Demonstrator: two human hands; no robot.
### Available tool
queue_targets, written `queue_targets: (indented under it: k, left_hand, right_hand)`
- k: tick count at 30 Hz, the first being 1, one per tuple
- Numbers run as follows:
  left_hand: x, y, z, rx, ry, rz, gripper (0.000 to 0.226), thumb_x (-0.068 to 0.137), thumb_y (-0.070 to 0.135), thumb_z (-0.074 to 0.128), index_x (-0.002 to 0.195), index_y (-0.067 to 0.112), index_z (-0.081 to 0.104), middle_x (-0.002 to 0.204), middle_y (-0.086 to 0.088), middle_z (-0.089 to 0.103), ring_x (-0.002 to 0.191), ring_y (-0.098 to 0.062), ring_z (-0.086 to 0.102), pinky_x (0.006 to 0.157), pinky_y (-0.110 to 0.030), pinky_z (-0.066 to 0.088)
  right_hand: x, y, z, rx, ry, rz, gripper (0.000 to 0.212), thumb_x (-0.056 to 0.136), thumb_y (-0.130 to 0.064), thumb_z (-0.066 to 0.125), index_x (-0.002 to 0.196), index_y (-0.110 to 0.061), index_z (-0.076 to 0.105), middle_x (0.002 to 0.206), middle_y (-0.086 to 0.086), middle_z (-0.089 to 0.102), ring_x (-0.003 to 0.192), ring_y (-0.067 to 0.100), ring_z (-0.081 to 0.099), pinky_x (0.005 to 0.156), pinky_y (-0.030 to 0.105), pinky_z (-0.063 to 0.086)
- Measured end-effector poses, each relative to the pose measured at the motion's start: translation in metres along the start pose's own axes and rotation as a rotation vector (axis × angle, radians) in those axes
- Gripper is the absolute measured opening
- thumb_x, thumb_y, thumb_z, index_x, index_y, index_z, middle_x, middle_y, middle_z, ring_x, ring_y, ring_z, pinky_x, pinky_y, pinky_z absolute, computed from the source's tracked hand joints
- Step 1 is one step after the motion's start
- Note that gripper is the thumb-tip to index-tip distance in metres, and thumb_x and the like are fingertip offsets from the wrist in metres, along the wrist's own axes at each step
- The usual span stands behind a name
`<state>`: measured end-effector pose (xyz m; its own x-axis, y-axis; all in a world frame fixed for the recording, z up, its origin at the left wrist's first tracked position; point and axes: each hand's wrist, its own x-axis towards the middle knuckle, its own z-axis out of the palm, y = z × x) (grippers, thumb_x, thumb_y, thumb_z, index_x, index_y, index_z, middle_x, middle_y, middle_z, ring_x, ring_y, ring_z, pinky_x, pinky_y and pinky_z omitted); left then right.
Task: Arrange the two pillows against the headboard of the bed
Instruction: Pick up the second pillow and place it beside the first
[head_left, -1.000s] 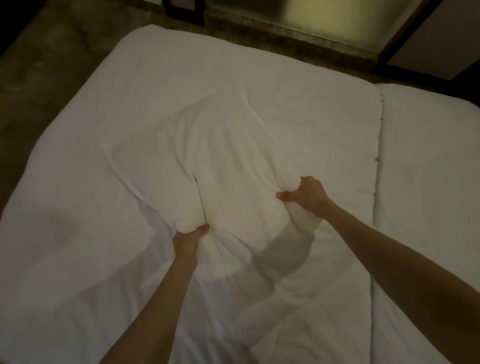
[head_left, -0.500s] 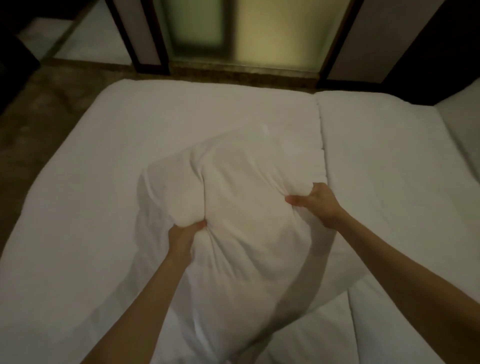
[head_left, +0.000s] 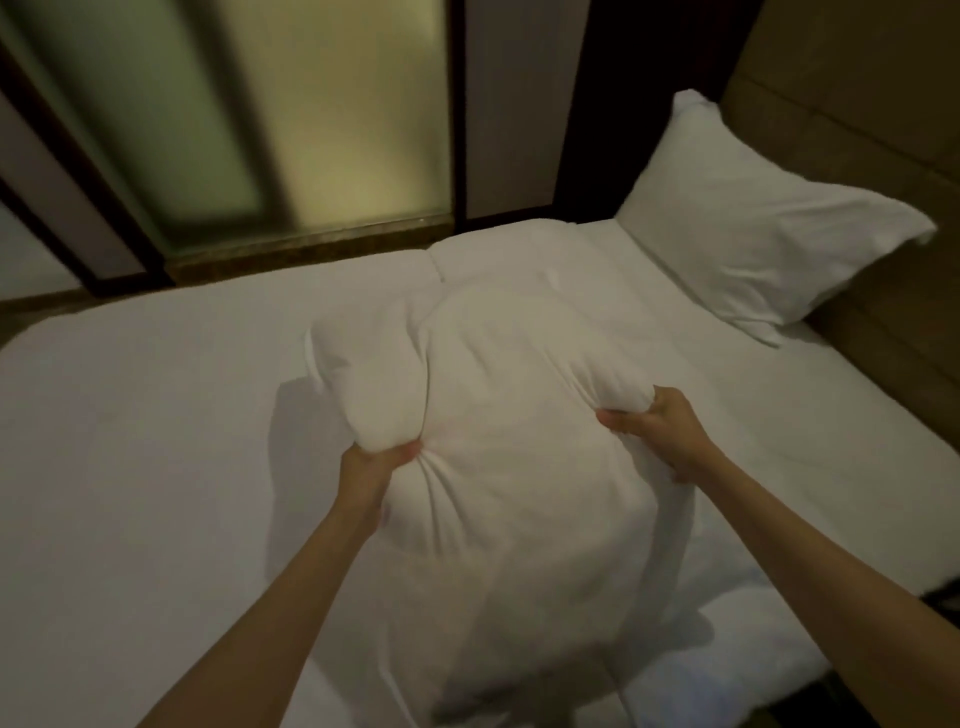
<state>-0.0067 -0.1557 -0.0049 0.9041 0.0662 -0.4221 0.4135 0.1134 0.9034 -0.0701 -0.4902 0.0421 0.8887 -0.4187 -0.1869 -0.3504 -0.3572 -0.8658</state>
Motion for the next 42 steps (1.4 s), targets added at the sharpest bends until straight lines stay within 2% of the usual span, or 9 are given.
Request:
queue_targets:
  k: [3,9,15,23,26,29,34,37,42]
  left_hand:
    - [-0.019,-0.003,0.050,0.056,-0.063,0.034,0.053,0.064,0.004,0.082,0.112,0.010,0.061,0.105,-0.006,0.065,0.090,-0.021,0.063,0.081,-0.032,0.048]
    - [-0.060,-0.018,0.161,0.086,-0.108,0.117,0.049,0.064,0.006,0.083,0.110,0.007,0.064,0.105,-0.007,0.068,0.092,-0.021,0.066,0.079,-0.029,0.050]
    - [-0.106,-0.044,0.293,0.047,-0.139,0.158,0.042,0.064,0.003,0.081,0.103,0.011,0.065,0.096,-0.001,0.069,0.076,-0.002,0.065,0.054,-0.011,0.051]
    - [-0.140,-0.051,0.424,0.043,-0.138,0.222,0.050,0.064,0.006,0.082,0.111,0.002,0.065,0.102,-0.007,0.069,0.089,-0.020,0.066,0.079,-0.026,0.050]
    - [-0.140,-0.051,0.456,0.019,-0.137,0.243,0.045,0.066,0.007,0.082,0.108,0.002,0.066,0.101,-0.008,0.070,0.086,-0.017,0.067,0.076,-0.025,0.052]
    - [-0.136,-0.054,0.487,-0.005,-0.138,0.260,0.040,0.067,0.013,0.083,0.104,0.008,0.068,0.097,-0.002,0.071,0.086,-0.011,0.067,0.067,-0.016,0.054]
    - [-0.122,-0.054,0.550,0.038,-0.078,0.209,0.053,0.069,0.026,0.082,0.112,0.002,0.063,0.104,-0.006,0.066,0.095,-0.020,0.061,0.083,-0.030,0.049]
    - [-0.113,-0.051,0.584,0.060,-0.138,0.216,0.056,0.073,0.030,0.079,0.119,0.004,0.060,0.105,-0.004,0.063,0.096,-0.019,0.058,0.082,-0.030,0.046]
    - [-0.103,-0.044,0.649,0.149,-0.348,0.222,0.054,0.080,0.030,0.072,0.126,0.007,0.054,0.108,0.000,0.060,0.103,-0.020,0.057,0.087,-0.029,0.045]
  right_hand:
    - [-0.007,0.028,-0.056,0.008,0.047,-0.006,0.025,0.060,-0.032,0.087,0.069,-0.016,0.068,0.064,-0.010,0.070,0.054,0.001,0.064,0.052,0.021,0.049]
    - [-0.007,0.076,-0.170,0.003,0.087,-0.041,0.030,0.062,-0.032,0.086,0.076,-0.010,0.070,0.077,0.005,0.072,0.070,0.019,0.067,0.064,0.037,0.054]
    - [0.006,0.117,-0.304,-0.002,0.119,-0.112,0.032,0.062,-0.029,0.086,0.083,-0.009,0.071,0.084,0.007,0.073,0.077,0.022,0.069,0.066,0.036,0.054]
    - [0.023,0.136,-0.432,-0.069,0.199,-0.209,0.017,0.065,-0.022,0.085,0.072,-0.021,0.069,0.073,0.003,0.072,0.068,0.016,0.066,0.065,0.038,0.052]
    - [0.032,0.132,-0.461,-0.146,0.232,-0.258,0.025,0.065,-0.024,0.084,0.083,-0.011,0.073,0.076,0.006,0.073,0.072,0.018,0.068,0.064,0.039,0.053]
    - [0.042,0.122,-0.484,-0.260,0.282,-0.336,0.019,0.065,-0.027,0.083,0.075,-0.012,0.074,0.069,-0.001,0.070,0.068,0.017,0.068,0.060,0.037,0.052]
    - [0.062,0.100,-0.523,-0.469,0.395,-0.452,0.031,0.073,-0.034,0.078,0.086,-0.006,0.075,0.079,0.011,0.075,0.072,0.028,0.068,0.064,0.043,0.053]
    - [0.070,0.085,-0.550,-0.592,0.451,-0.491,0.038,0.076,-0.036,0.076,0.089,-0.001,0.072,0.083,0.018,0.074,0.073,0.035,0.067,0.066,0.051,0.052]
    - [0.080,0.075,-0.606,-0.753,0.570,-0.519,0.041,0.077,-0.038,0.074,0.083,0.002,0.068,0.079,0.020,0.072,0.070,0.037,0.065,0.062,0.046,0.050]
